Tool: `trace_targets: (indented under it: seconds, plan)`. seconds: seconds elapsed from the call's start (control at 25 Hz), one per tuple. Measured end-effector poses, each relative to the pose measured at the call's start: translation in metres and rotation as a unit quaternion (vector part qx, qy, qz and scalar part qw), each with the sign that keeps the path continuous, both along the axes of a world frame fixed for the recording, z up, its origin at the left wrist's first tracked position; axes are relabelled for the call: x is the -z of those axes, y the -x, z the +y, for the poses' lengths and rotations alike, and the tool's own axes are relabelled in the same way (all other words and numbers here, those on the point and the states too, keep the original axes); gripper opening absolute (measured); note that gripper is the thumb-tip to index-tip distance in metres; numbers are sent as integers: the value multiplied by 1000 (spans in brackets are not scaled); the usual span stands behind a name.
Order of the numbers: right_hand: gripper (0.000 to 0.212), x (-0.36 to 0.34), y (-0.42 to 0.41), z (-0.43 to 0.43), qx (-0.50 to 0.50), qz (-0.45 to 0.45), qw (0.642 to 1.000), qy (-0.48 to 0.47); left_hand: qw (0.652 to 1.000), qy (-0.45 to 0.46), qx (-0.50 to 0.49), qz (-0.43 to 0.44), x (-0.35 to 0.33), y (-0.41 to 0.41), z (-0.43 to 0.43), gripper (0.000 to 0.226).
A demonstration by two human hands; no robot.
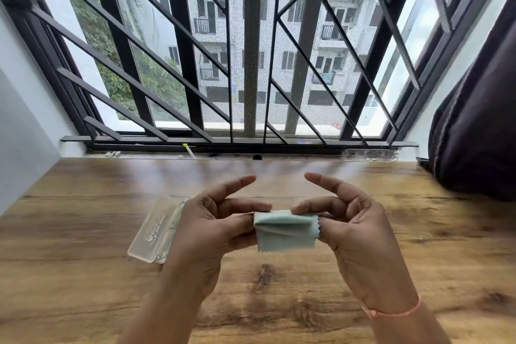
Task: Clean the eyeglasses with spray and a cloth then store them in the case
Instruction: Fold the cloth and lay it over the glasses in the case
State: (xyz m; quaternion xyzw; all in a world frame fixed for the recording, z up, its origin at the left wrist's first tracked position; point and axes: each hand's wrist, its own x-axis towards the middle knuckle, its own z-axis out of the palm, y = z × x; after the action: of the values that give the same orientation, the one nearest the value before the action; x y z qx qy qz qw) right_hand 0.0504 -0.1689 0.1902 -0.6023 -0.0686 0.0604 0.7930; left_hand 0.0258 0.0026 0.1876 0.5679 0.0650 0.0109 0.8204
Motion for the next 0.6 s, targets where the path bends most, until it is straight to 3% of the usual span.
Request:
trace_targets:
  seconds: [0.28,0.44,0.6]
  plan:
    - [51,9,-2,0,3,-5,1000,-9,1000,4,-3,-24,6,-1,1,47]
    - [30,8,-2,2,-1,17,998,-56,999,30,-17,-34,8,-3,0,37]
    - [51,20,-7,7,22,14,999,-27,997,-5,-39,-68,13,-4,0,52]
